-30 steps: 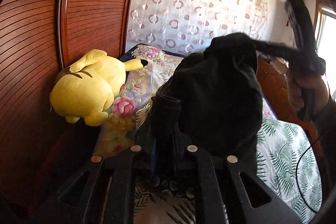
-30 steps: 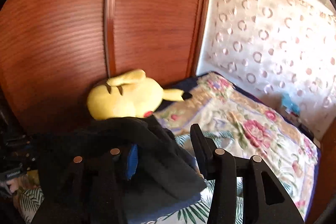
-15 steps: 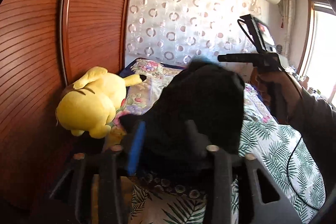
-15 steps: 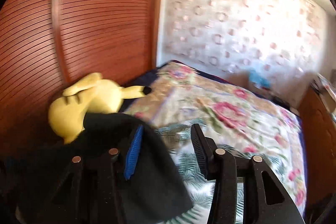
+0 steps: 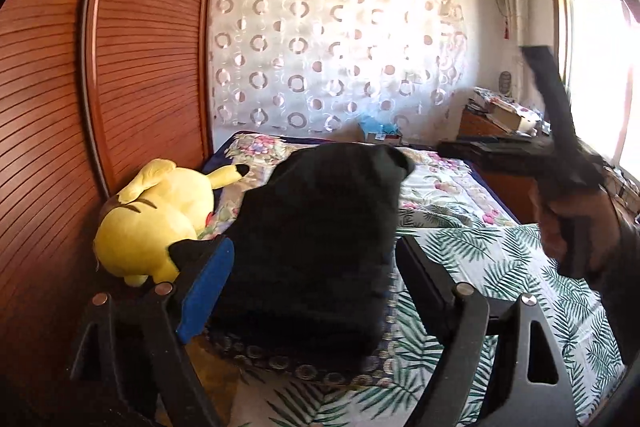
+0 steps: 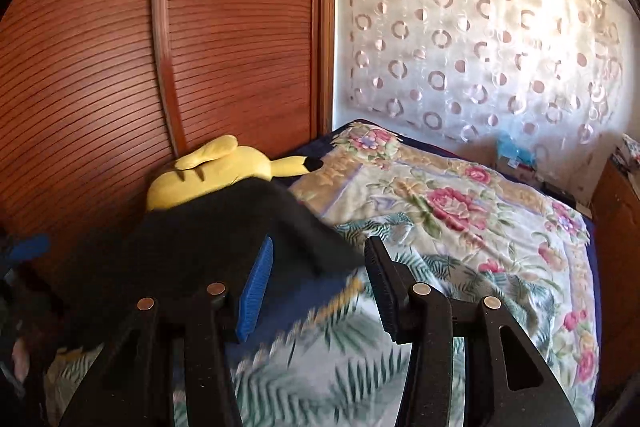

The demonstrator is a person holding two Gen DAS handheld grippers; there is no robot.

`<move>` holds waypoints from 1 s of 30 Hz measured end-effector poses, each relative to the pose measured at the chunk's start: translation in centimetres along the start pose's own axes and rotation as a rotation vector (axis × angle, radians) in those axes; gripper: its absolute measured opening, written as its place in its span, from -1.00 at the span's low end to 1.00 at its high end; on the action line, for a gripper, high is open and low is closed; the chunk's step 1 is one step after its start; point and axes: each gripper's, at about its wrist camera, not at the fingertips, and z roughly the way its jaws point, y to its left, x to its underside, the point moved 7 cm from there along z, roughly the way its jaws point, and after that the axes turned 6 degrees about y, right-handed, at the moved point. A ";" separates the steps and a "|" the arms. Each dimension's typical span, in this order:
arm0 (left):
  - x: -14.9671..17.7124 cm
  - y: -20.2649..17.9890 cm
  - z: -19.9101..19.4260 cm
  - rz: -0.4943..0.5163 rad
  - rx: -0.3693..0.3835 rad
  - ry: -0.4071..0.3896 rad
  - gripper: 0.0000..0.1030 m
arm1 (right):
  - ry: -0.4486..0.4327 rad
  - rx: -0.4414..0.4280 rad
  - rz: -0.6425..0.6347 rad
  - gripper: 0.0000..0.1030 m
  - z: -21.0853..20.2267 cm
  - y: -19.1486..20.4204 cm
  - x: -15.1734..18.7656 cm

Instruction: Fold small clothes

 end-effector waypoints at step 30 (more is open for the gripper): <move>0.1 -14.8 -4.0 0.133 0.156 -0.044 0.63 | -0.198 0.286 0.282 0.60 -21.0 1.0 15.8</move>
